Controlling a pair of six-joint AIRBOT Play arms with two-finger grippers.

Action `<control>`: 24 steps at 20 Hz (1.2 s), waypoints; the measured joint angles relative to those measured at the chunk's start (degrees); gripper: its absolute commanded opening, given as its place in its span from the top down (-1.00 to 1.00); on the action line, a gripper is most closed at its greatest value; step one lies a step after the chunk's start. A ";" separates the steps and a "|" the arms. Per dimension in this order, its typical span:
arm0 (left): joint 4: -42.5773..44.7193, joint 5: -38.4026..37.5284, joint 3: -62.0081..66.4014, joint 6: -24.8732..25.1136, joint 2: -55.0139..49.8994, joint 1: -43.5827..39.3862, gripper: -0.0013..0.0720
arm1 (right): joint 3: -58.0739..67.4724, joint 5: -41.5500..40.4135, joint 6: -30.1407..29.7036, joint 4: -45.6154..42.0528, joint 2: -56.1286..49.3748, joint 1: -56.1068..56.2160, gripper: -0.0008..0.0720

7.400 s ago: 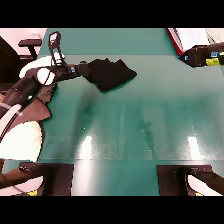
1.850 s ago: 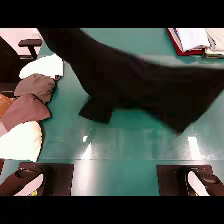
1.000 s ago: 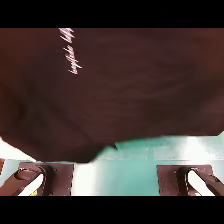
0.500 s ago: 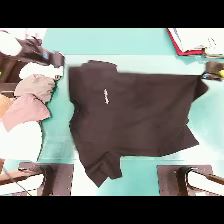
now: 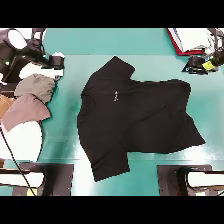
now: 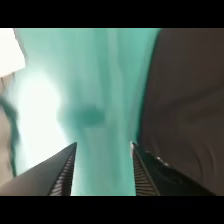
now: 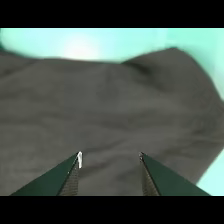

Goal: Fold the shirts.

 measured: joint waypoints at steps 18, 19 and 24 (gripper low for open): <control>-20.68 7.65 -65.26 -2.80 28.57 -14.29 -0.19 | -31.45 -2.47 -1.36 0.13 27.36 -8.63 -0.20; -21.73 8.79 -66.10 -2.97 28.70 -15.85 -0.19 | -31.65 -2.56 -1.36 0.13 27.74 -8.66 -0.20; -25.00 13.70 -67.69 -3.69 29.03 -20.90 0.89 | -32.04 -2.64 -1.36 0.11 28.63 -8.70 -0.20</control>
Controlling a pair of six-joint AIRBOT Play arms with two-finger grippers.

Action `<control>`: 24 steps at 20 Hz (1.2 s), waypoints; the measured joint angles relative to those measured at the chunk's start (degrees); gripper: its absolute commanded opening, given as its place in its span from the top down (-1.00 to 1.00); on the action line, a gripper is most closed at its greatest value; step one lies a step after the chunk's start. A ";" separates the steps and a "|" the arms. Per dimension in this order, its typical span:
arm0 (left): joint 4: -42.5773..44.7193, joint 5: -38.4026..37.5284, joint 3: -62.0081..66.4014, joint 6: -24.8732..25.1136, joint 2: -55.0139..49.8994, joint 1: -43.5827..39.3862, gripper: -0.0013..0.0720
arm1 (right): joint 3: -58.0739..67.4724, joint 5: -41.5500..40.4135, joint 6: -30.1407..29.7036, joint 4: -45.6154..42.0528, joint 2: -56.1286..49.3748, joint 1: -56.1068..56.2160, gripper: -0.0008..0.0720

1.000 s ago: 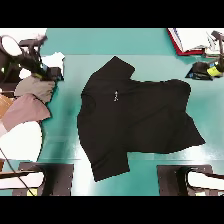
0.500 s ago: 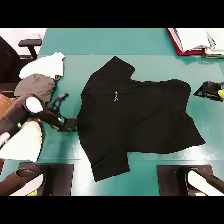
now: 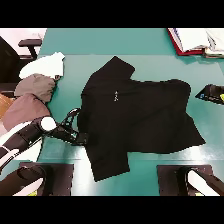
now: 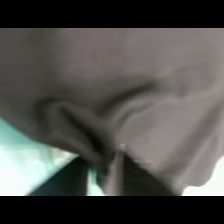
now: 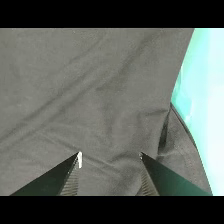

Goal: Fold the shirts.

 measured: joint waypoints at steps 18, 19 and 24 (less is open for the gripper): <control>13.66 -4.92 14.62 1.22 1.66 21.44 0.89 | -30.86 7.67 -0.79 -3.93 3.56 -15.56 -0.42; 13.62 -4.74 14.67 1.25 1.66 21.55 0.89 | -33.14 7.28 -0.79 -2.95 3.61 -15.43 -0.42; 13.00 -3.67 14.75 1.44 1.66 21.77 0.89 | -39.76 4.90 0.17 -0.13 3.74 -8.79 -0.40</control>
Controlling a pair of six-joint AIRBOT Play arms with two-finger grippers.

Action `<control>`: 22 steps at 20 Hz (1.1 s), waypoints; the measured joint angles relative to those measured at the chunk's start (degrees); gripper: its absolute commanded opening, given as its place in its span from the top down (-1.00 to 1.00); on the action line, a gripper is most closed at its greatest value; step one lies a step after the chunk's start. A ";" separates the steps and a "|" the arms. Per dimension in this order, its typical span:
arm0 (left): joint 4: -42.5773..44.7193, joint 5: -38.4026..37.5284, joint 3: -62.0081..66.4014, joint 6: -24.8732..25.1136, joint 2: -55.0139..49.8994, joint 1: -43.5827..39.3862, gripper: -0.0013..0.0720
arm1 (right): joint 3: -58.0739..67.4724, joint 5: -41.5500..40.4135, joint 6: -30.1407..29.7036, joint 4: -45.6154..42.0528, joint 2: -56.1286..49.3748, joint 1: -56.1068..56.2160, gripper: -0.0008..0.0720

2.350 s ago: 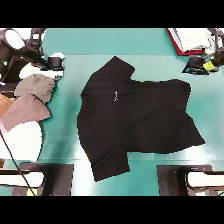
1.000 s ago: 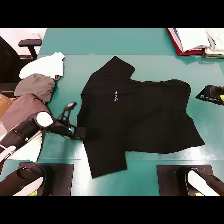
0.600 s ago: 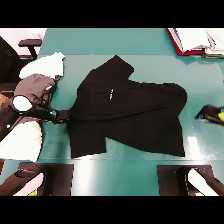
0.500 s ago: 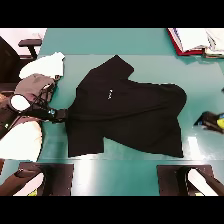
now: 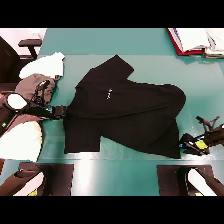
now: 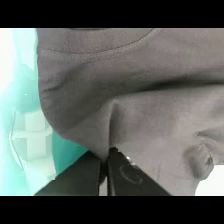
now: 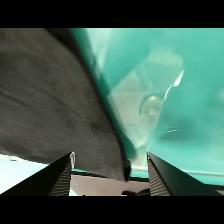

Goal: Fold the shirts.

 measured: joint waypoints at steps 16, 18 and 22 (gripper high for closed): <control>-0.42 -0.22 6.80 0.35 6.91 0.04 0.89 | 8.24 -1.70 3.04 1.42 3.87 17.51 0.94; -0.37 -0.55 13.38 0.33 9.64 0.04 0.89 | 17.64 -1.66 3.28 0.52 6.49 18.08 0.94; -0.24 0.42 31.08 0.35 12.94 0.04 0.89 | 41.94 -2.32 3.80 -3.08 9.44 18.56 0.94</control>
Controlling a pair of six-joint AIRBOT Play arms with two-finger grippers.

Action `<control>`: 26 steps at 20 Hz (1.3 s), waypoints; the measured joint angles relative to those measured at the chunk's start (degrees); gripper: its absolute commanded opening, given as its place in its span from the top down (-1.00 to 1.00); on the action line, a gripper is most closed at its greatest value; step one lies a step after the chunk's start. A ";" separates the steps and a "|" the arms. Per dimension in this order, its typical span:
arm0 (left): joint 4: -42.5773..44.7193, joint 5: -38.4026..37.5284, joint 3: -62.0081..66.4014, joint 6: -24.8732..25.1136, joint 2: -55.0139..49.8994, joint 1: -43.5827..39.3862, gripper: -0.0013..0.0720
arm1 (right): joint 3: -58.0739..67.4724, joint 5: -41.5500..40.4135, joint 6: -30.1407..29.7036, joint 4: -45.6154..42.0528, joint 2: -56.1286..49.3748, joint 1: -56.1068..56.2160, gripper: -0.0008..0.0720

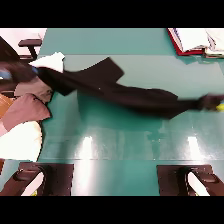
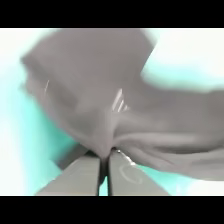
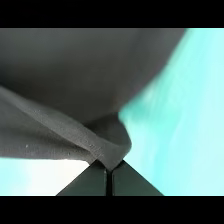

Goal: Fold the shirts.

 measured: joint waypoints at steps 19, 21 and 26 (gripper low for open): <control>2.01 -8.46 34.40 -3.87 -6.36 0.00 0.89 | 43.82 6.88 4.59 -10.84 -10.86 0.15 0.95; 2.58 -10.91 27.78 -4.11 -10.95 0.00 0.89 | 41.05 10.62 4.76 -10.88 -16.74 0.15 0.95; 3.04 -8.22 14.10 -3.56 -25.24 -0.02 0.89 | 33.38 13.25 3.82 -10.84 -32.94 0.17 0.94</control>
